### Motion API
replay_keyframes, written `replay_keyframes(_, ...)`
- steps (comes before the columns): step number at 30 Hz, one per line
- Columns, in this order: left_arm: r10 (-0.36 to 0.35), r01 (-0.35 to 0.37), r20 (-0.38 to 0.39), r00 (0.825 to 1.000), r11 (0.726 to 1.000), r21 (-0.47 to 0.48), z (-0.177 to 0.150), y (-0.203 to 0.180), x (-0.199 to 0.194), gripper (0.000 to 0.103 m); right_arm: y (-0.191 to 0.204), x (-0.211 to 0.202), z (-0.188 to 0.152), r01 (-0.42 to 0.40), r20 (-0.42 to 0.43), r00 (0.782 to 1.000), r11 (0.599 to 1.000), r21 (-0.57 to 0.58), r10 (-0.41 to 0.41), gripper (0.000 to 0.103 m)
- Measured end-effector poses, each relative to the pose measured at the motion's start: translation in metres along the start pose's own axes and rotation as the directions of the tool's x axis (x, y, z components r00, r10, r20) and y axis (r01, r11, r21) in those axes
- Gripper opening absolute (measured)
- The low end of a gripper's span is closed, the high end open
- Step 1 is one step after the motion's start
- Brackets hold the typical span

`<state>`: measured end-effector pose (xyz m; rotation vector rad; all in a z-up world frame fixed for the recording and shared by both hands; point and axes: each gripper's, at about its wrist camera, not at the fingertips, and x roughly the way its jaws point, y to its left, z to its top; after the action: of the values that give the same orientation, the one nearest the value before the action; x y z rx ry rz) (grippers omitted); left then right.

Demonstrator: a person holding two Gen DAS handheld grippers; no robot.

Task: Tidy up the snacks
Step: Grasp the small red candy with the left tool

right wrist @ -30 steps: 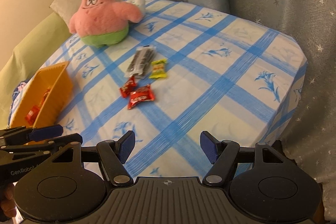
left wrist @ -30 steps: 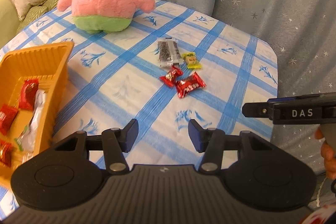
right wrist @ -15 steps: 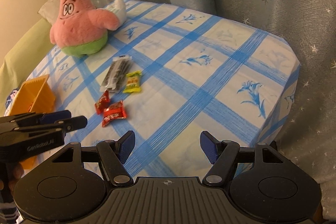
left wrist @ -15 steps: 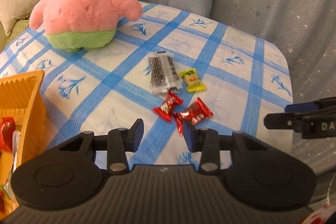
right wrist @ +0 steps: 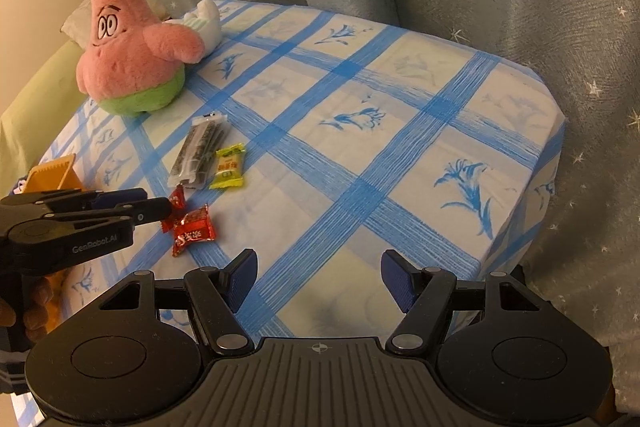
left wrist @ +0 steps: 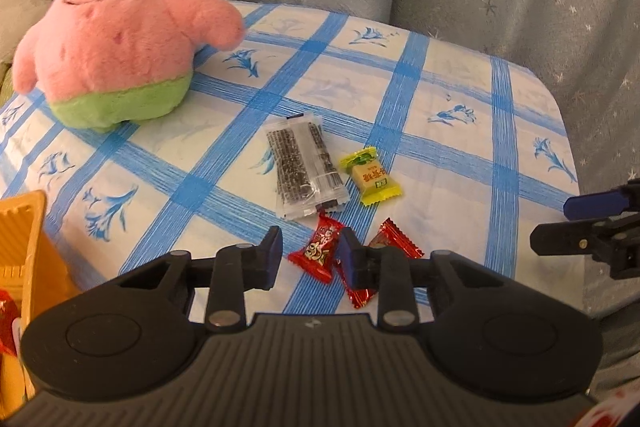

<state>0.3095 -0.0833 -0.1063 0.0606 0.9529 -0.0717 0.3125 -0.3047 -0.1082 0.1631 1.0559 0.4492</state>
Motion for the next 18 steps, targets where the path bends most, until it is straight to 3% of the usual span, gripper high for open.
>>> replay_keyframes(10, -0.042, 0.043, -0.034, 0.999, 0.999, 0.020, 0.003, -0.004, 0.013, 0.014, -0.003, 0.006, 0.006, -0.002, -0.007, 1.000, 1.000, -0.003, 0.002, 0.069)
replay_keyframes(18, -0.042, 0.041, -0.023, 0.999, 0.999, -0.032, 0.001, 0.006, 0.005, 0.012, 0.009, 0.018, 0.014, -0.027, -0.010, 1.000, 0.998, -0.048, 0.026, 0.068)
